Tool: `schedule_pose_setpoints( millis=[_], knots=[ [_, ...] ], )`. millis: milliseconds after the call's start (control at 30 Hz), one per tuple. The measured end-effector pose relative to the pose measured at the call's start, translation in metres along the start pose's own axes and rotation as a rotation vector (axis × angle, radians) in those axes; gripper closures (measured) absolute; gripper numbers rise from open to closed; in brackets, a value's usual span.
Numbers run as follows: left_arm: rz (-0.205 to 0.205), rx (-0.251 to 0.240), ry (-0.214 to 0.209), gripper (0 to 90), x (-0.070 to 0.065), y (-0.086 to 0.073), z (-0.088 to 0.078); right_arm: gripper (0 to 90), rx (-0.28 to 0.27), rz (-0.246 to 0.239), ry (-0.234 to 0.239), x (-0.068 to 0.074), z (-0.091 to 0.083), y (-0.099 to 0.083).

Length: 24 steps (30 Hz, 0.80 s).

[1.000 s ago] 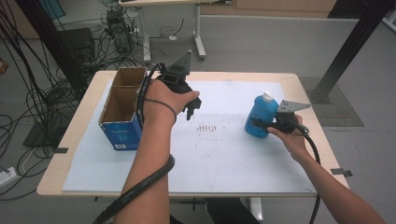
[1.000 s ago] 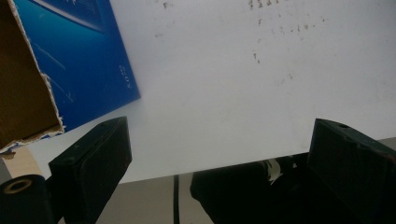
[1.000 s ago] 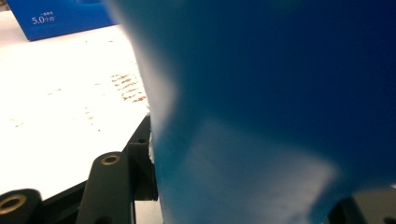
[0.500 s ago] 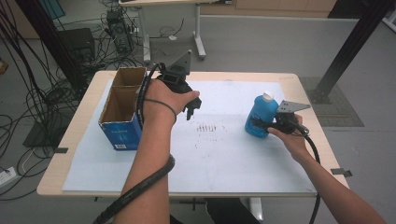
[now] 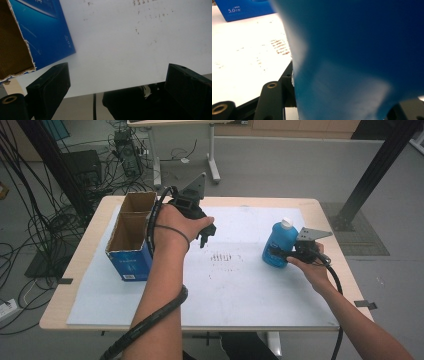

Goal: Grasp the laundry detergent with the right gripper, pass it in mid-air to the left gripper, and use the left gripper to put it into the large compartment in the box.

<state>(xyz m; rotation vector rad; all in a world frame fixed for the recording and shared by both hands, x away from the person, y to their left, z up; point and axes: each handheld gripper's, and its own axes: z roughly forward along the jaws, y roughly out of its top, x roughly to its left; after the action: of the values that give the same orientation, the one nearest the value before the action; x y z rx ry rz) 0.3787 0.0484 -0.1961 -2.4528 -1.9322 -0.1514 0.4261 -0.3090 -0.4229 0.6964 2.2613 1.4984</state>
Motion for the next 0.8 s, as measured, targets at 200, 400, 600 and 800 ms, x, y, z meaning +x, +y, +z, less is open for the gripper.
schedule_pose_setpoints(
  millis=[200, 400, 600, 800],
  knots=[
    [0.001, 0.001, 0.002, 6.7, -0.0006, 0.0003, -0.0004, 43.9, 0.002, 0.003, 0.005, -0.0006, -0.0001, 0.0002],
    [0.000, 0.004, 0.002, 6.7, -0.0006, 0.0008, -0.0003, 44.5, 0.004, 0.003, 0.008, -0.0008, -0.0002, 0.0004],
    [0.003, 0.004, 0.004, 6.7, 0.0001, 0.0016, -0.0006, 44.6, 0.004, 0.002, 0.008, -0.0009, -0.0003, 0.0004],
    [0.001, 0.006, 0.004, 6.7, -0.0002, 0.0020, -0.0006, 44.9, 0.004, 0.001, 0.008, -0.0009, -0.0003, 0.0005]
  ],
)
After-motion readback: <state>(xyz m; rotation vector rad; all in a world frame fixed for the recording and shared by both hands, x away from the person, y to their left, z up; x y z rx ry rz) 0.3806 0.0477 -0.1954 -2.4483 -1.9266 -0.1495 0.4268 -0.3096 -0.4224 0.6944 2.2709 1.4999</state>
